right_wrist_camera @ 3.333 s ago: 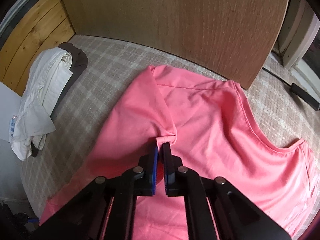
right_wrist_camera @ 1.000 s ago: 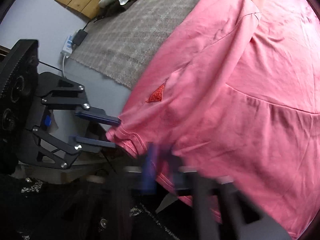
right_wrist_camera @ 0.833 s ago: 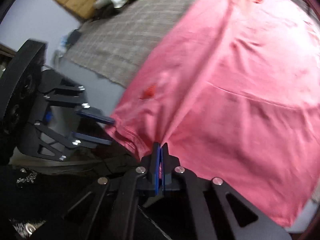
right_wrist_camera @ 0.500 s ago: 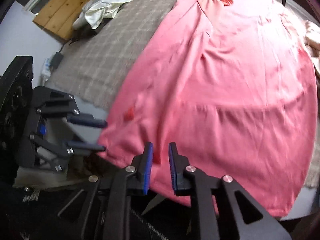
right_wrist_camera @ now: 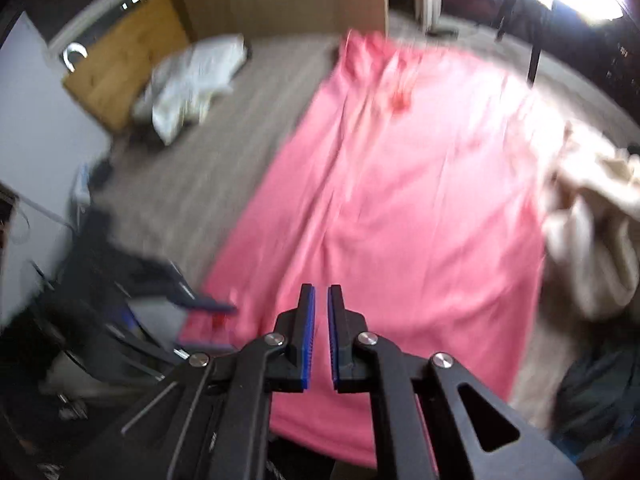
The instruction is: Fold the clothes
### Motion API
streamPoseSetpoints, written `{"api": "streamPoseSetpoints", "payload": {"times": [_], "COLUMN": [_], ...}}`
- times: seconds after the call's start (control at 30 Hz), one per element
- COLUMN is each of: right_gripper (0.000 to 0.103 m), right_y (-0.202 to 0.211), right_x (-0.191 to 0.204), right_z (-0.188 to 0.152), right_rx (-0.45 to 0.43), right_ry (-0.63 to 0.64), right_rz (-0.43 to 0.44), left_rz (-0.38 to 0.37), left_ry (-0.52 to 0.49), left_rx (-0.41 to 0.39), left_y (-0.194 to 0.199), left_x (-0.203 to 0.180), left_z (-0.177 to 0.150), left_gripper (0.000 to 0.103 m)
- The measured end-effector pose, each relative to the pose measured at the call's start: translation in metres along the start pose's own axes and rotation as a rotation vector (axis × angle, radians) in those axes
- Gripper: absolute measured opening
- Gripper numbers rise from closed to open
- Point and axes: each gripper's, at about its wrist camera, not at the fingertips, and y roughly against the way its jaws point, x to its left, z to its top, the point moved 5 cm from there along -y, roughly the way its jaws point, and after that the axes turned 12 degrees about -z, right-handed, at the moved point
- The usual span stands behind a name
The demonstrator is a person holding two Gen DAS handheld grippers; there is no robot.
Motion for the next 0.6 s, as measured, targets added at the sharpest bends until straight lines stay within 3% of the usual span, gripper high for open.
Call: {"api": "streamPoseSetpoints", "payload": {"times": [0.07, 0.2, 0.27, 0.37, 0.53, 0.6], "right_gripper": [0.007, 0.008, 0.008, 0.012, 0.012, 0.012], "right_y": [0.001, -0.014, -0.032, -0.065, -0.115, -0.133], "right_x": [-0.016, -0.050, -0.063, -0.074, -0.066, -0.057], "right_z": [0.035, 0.103, 0.135, 0.178, 0.244, 0.269], "right_rx": [-0.042, -0.109, -0.124, -0.142, -0.140, -0.160], "right_ry": [0.023, 0.066, 0.079, 0.113, 0.142, 0.186], "right_rz": [-0.007, -0.028, -0.010, 0.008, 0.084, 0.059], "left_rz": [-0.010, 0.027, 0.070, 0.207, 0.257, 0.273], "left_ry": [0.030, 0.146, 0.235, 0.391, 0.606, 0.639], "left_rx": [0.035, -0.053, -0.131, -0.223, -0.359, -0.376], "left_y": [-0.009, 0.032, 0.059, 0.091, 0.096, 0.086], "left_x": [0.003, 0.029, 0.056, 0.112, 0.191, 0.213], "left_z": [0.001, 0.008, 0.025, 0.048, 0.090, 0.111], "left_gripper": [0.030, 0.030, 0.033, 0.033, 0.034, 0.038]}}
